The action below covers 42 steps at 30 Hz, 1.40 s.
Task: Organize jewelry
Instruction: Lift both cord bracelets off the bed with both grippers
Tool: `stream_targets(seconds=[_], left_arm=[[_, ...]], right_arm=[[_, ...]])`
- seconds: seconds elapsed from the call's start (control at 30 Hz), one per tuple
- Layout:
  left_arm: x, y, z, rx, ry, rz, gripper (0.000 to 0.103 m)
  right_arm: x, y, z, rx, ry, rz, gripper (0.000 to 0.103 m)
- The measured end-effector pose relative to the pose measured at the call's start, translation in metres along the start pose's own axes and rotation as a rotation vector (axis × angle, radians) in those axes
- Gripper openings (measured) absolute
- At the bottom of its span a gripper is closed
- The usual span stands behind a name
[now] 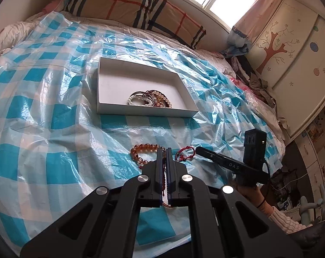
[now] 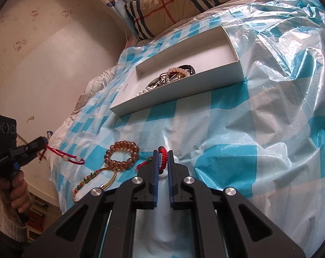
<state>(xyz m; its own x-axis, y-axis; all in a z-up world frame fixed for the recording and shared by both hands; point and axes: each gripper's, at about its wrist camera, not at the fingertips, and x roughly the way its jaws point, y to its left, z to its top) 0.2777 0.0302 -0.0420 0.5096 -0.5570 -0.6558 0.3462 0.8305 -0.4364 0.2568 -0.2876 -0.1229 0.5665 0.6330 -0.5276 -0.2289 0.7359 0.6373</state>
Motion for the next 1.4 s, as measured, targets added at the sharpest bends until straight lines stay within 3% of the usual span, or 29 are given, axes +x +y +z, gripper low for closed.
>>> stream_targets(seconds=[0.23, 0.33, 0.37, 0.4, 0.47, 0.57, 0.63, 0.7, 0.77, 0.8, 1.0, 1.4], left_arm=[[0.008, -0.006, 0.005, 0.06, -0.015, 0.07, 0.003], [0.012, -0.009, 0.006, 0.075, -0.02, 0.083, 0.003], [0.013, -0.009, 0.007, 0.076, -0.021, 0.084, 0.003], [0.014, -0.01, 0.007, 0.078, -0.02, 0.083, 0.003], [0.017, -0.01, 0.006, 0.083, -0.016, 0.087, 0.003], [0.021, -0.012, 0.004, 0.092, -0.012, 0.097, 0.003], [0.022, -0.013, 0.004, 0.097, -0.012, 0.103, 0.003], [0.023, -0.015, 0.003, 0.106, -0.013, 0.112, 0.003], [0.024, -0.017, 0.003, 0.117, -0.012, 0.122, 0.003], [0.025, -0.018, 0.003, 0.121, -0.012, 0.127, 0.003], [0.023, -0.026, 0.002, 0.162, -0.016, 0.166, 0.003], [0.02, -0.037, 0.0, 0.224, -0.024, 0.219, 0.003]], right_arm=[[-0.026, 0.012, 0.006, 0.031, -0.056, 0.053, 0.008], [-0.021, 0.021, 0.015, -0.002, -0.023, 0.03, 0.008], [-0.017, 0.025, 0.018, -0.029, 0.0, -0.015, 0.011], [-0.011, 0.028, 0.021, -0.06, 0.017, -0.055, 0.031], [0.001, 0.033, 0.025, -0.118, 0.028, -0.127, 0.059], [0.03, 0.037, 0.029, -0.211, 0.104, -0.229, 0.06], [0.053, 0.032, 0.023, -0.247, 0.187, -0.271, 0.058], [0.06, 0.034, 0.015, -0.286, 0.201, -0.273, 0.038], [0.056, 0.033, 0.012, -0.264, 0.209, -0.221, 0.014], [0.053, 0.032, 0.012, -0.243, 0.202, -0.205, 0.011], [0.014, 0.035, 0.009, -0.134, 0.119, -0.087, 0.007], [-0.041, 0.068, 0.025, -0.102, -0.026, 0.058, 0.006]])
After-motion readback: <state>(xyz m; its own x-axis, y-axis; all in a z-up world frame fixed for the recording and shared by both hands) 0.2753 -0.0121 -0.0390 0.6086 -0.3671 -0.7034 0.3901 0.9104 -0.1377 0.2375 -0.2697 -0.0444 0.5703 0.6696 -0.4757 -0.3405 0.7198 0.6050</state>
